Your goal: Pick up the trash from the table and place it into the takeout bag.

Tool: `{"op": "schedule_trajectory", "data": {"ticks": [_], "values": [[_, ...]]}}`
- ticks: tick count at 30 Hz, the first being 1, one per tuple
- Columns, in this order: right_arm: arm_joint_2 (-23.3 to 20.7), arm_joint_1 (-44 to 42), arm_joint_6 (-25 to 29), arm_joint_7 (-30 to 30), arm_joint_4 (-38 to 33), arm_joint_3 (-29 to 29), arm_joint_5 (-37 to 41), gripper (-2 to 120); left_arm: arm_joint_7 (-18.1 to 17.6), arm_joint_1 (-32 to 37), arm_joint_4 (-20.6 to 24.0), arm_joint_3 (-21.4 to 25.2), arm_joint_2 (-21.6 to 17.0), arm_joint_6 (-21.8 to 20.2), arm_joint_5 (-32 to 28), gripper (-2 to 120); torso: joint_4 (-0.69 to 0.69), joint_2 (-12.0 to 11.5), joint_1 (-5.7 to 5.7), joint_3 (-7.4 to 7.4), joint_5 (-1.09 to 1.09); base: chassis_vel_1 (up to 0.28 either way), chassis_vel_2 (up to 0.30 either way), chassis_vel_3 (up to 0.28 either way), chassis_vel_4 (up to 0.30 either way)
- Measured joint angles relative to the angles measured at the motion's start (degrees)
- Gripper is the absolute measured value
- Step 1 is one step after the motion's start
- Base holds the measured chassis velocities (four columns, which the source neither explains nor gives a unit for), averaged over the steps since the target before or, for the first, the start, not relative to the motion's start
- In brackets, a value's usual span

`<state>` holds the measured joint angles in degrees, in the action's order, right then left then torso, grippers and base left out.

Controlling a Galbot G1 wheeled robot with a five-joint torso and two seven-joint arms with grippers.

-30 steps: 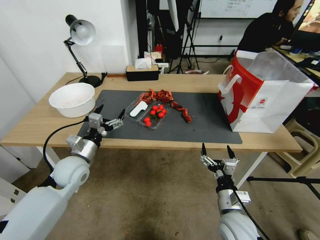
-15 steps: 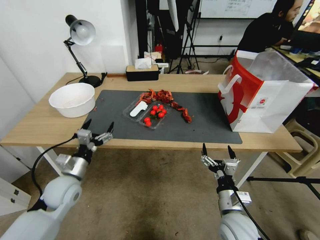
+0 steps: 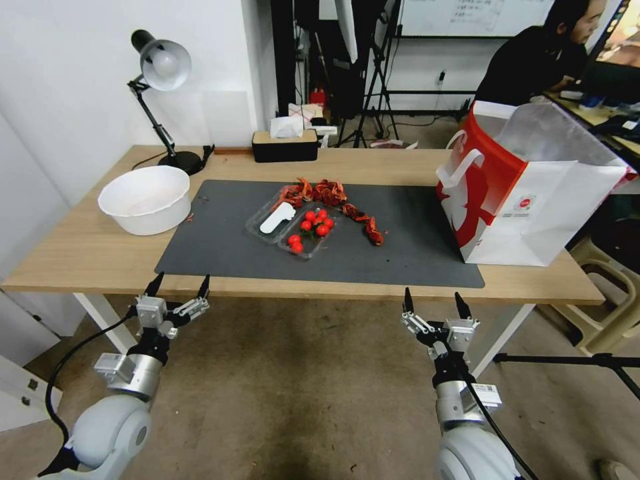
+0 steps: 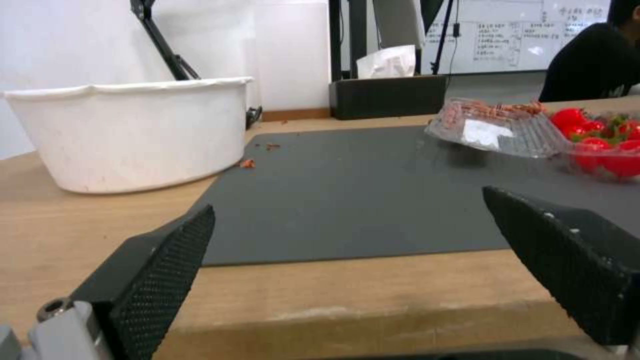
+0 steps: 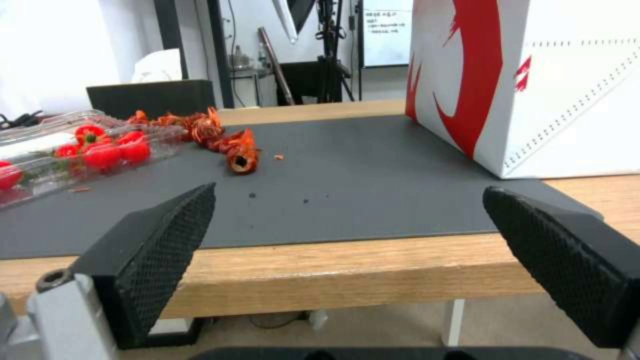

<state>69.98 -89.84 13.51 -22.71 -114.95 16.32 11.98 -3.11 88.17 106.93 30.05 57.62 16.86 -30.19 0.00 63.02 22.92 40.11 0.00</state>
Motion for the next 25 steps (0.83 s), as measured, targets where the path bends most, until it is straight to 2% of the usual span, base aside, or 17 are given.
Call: {"op": "schedule_trajectory", "data": {"ticks": [25], "values": [[0.3, -0.3, 0.1, 0.0, 0.3, -0.4, -1.2, 100, 0.2, 0.9, -0.4, 0.3, 0.8, 1.5, 1.5, 100, 0.0, 0.0, 0.0, 0.0, 0.0, 0.0, 0.0, 0.0, 0.0]]}}
